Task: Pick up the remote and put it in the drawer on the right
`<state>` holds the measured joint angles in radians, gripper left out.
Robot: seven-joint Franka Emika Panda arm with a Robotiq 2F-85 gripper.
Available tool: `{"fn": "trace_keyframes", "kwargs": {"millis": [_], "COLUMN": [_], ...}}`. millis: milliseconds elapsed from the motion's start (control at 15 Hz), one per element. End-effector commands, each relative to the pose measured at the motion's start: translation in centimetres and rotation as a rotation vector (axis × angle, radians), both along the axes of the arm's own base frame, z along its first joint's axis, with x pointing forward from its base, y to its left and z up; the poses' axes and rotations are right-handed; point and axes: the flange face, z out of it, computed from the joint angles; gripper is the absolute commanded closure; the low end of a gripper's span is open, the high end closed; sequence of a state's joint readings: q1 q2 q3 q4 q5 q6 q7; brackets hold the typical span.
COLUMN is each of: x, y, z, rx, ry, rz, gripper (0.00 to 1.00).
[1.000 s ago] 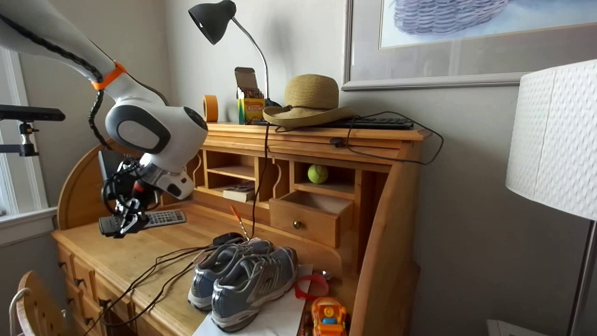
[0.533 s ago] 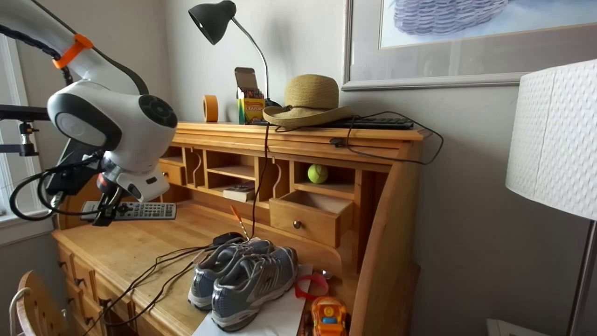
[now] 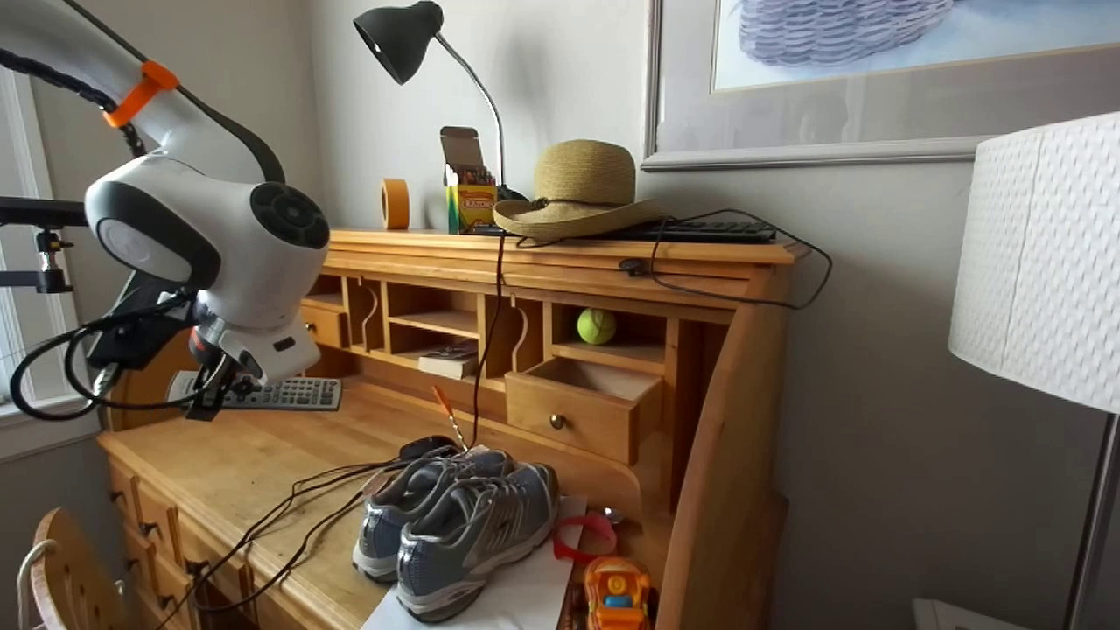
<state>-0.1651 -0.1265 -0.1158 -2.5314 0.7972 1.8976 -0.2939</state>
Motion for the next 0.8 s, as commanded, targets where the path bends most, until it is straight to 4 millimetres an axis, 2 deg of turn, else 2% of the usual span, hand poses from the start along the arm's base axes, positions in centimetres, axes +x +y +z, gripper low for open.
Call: {"fn": "trace_keyframes", "kwargs": {"millis": [0,333,533,733], "x": [-0.5,-2.0,-1.0,1.2], "y": [-4.0,-11.2,-14.9,-18.1], "z": [1.9,6.1,9.5,12.7], "rx": [0.057,0.099,0.139,0.208], "ry": [-0.053,-0.153,-0.276,-0.296], "rz": [-0.180,-0.408,-0.505,-0.537], "gripper": [0.69,0.69,0.69,0.69]}}
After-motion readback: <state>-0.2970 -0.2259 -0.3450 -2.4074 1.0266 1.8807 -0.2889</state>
